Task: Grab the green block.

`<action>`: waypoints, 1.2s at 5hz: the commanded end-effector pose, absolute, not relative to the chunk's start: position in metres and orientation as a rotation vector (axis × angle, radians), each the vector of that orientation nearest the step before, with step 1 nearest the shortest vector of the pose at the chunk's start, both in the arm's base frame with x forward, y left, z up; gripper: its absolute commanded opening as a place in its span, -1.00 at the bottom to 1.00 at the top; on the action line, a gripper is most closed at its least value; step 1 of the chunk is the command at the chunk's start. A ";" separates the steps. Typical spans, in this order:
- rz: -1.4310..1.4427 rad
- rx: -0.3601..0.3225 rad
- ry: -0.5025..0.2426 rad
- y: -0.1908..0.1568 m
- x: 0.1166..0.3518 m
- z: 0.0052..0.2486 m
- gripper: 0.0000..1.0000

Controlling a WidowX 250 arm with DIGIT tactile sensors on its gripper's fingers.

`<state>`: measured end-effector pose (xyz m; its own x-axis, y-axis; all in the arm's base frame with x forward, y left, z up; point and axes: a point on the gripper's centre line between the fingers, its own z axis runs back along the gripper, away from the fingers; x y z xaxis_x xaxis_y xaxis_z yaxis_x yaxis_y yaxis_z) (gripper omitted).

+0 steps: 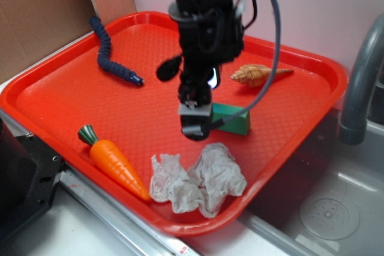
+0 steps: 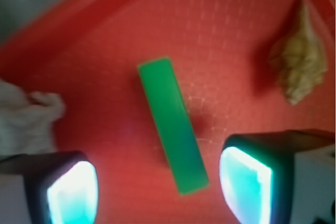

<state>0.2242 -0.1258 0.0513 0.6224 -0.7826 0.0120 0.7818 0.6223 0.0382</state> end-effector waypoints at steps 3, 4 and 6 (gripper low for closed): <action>-0.954 0.005 -0.026 -0.125 0.231 0.034 -1.00; -0.903 -0.029 -0.053 -0.118 0.229 0.050 -1.00; -0.421 -0.039 -0.102 -0.060 0.207 0.141 -1.00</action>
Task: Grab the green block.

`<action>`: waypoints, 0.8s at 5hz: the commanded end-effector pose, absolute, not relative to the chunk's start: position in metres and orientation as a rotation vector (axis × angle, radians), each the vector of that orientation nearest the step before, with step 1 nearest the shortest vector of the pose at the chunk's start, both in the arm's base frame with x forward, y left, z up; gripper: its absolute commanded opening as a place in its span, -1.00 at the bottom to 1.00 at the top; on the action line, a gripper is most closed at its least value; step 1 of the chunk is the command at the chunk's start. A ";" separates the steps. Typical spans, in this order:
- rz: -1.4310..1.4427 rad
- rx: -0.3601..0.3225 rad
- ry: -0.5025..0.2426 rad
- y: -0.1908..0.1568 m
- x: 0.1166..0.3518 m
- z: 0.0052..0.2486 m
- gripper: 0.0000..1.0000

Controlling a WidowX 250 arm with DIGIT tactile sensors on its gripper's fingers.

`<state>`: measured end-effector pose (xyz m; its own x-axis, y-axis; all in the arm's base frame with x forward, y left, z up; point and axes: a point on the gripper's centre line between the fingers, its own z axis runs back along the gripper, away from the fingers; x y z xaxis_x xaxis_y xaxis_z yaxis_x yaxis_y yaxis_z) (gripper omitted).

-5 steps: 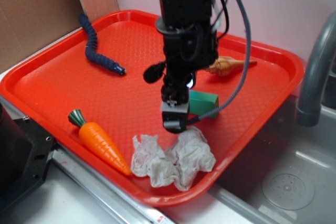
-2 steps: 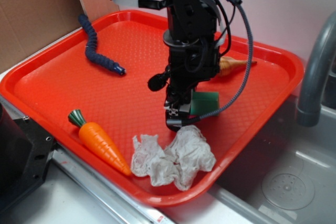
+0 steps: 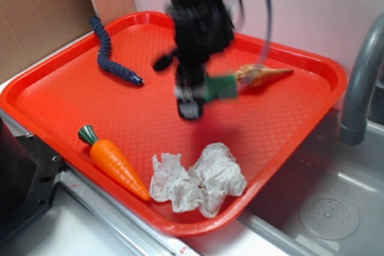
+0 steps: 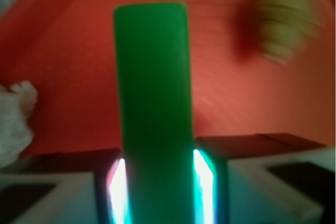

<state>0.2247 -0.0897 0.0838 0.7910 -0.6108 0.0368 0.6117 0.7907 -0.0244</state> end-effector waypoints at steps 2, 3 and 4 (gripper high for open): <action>0.081 -0.045 -0.105 -0.012 0.176 0.181 -1.00; 0.302 -0.017 -0.136 -0.009 0.168 0.185 -1.00; 0.265 -0.044 -0.100 -0.007 0.175 0.181 -1.00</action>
